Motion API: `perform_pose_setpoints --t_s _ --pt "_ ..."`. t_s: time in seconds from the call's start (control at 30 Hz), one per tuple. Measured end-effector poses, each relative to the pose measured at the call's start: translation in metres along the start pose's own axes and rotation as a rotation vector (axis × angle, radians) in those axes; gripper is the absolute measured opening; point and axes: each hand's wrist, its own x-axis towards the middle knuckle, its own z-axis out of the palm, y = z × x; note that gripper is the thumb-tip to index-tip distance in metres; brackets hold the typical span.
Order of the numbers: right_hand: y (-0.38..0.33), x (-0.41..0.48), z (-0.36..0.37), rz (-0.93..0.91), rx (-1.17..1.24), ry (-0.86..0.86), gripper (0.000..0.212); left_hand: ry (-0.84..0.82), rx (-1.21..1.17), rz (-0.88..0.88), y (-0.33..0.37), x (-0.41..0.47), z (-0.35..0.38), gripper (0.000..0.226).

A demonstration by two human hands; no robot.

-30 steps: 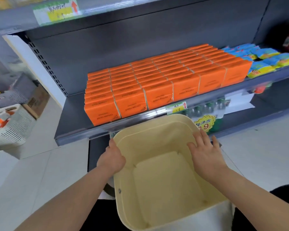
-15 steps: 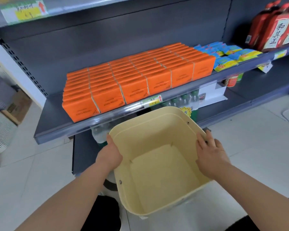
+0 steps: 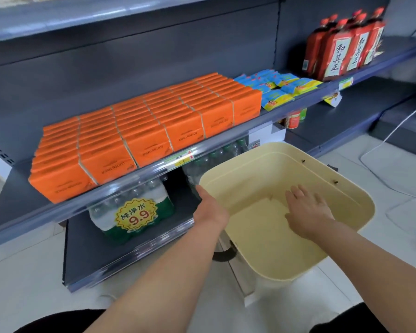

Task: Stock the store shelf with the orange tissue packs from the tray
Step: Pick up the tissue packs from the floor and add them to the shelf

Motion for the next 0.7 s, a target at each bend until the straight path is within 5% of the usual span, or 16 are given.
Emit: perform_pose_setpoints --t_s 0.23,0.43,0.7 --pt "-0.034 -0.013 -0.017 -0.067 0.082 0.045 0.057 -0.087 -0.169 0.049 0.010 -0.006 -0.010 0.077" --pt "-0.102 -0.056 -0.040 -0.241 0.048 0.110 0.050 -0.070 0.153 0.251 -0.039 -0.021 -0.081 0.021" --pt "-0.204 -0.103 -0.072 -0.424 -0.114 0.111 0.042 0.110 0.185 0.277 -0.114 -0.056 -0.194 0.027"
